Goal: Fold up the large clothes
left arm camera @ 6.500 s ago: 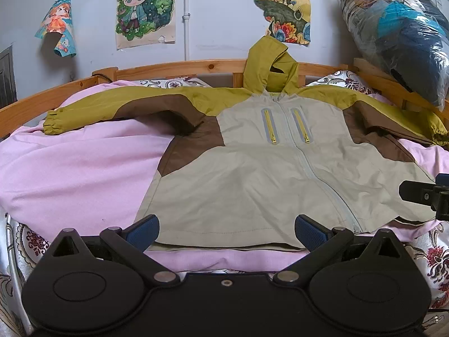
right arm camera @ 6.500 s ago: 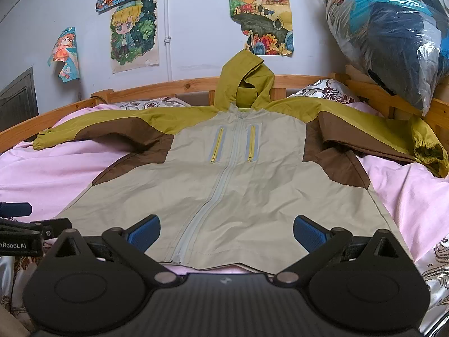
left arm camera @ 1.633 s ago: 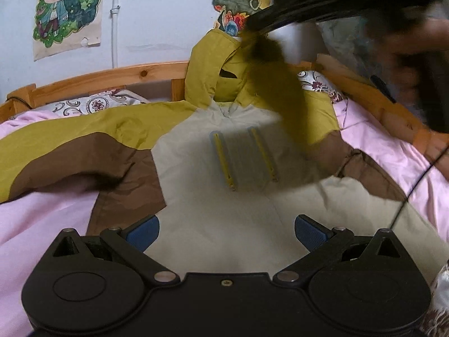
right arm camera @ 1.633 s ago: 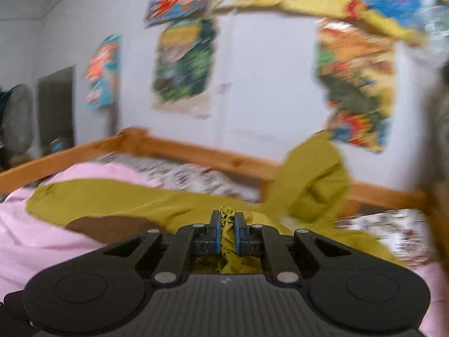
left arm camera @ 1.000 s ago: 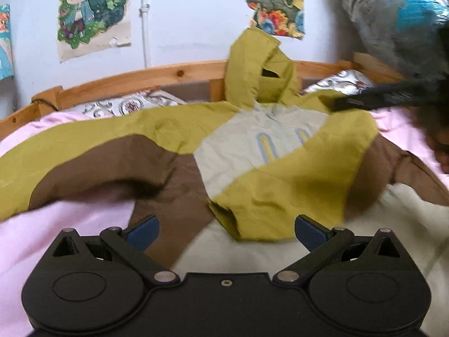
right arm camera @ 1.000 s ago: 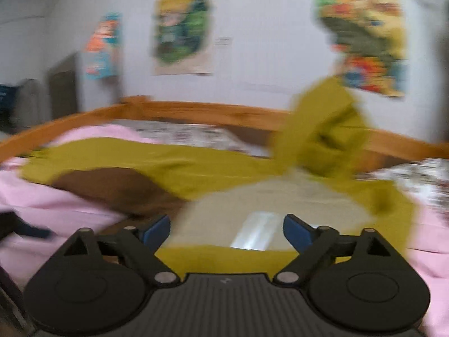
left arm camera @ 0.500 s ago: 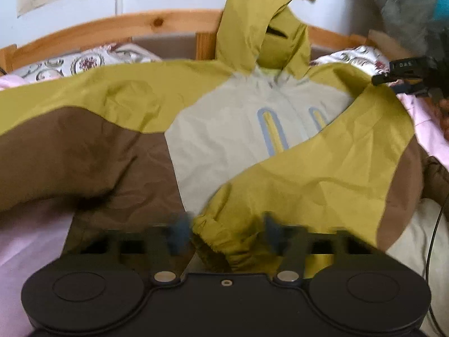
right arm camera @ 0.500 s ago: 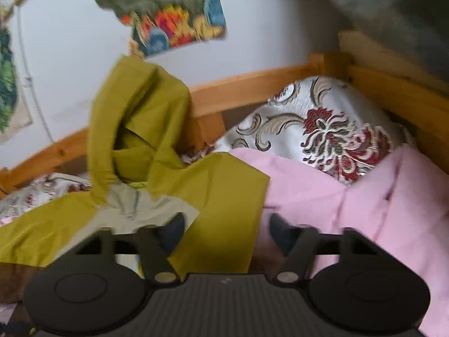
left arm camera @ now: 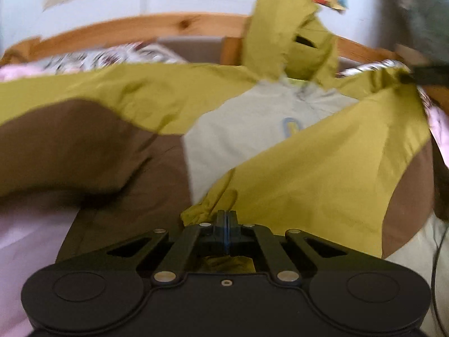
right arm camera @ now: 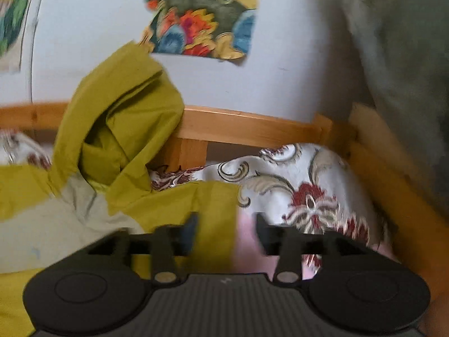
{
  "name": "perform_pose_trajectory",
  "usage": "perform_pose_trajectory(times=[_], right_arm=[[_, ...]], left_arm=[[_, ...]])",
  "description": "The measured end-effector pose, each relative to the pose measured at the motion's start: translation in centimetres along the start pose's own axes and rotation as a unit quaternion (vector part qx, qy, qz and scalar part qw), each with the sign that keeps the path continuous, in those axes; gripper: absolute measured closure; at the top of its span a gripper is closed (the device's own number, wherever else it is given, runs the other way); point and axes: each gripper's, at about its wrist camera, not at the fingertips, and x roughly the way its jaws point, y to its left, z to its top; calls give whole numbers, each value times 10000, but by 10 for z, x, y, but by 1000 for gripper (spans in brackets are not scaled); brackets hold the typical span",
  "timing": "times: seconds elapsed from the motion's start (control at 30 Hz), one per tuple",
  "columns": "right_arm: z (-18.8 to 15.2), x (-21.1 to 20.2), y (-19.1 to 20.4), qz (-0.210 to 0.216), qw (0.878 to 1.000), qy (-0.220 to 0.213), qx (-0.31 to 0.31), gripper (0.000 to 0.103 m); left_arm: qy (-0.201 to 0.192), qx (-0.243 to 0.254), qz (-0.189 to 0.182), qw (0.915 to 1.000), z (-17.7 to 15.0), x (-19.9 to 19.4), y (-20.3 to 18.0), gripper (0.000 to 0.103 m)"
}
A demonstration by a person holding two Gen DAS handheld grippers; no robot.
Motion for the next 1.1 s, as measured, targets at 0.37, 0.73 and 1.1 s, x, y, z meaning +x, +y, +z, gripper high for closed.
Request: perform_pose_trajectory(times=[0.37, 0.73, 1.1], right_arm=[[-70, -53, -47, 938, 9945, 375, 267, 17], [-82, -46, -38, 621, 9953, 563, 475, 103], [-70, -44, -35, 650, 9972, 142, 342, 83]], left_arm=[[-6, -137, 140, 9998, -8, -15, 13, 103], [-18, -583, 369, 9976, -13, -22, 10, 103], [-55, -300, 518, 9982, -13, -21, 10, 103]])
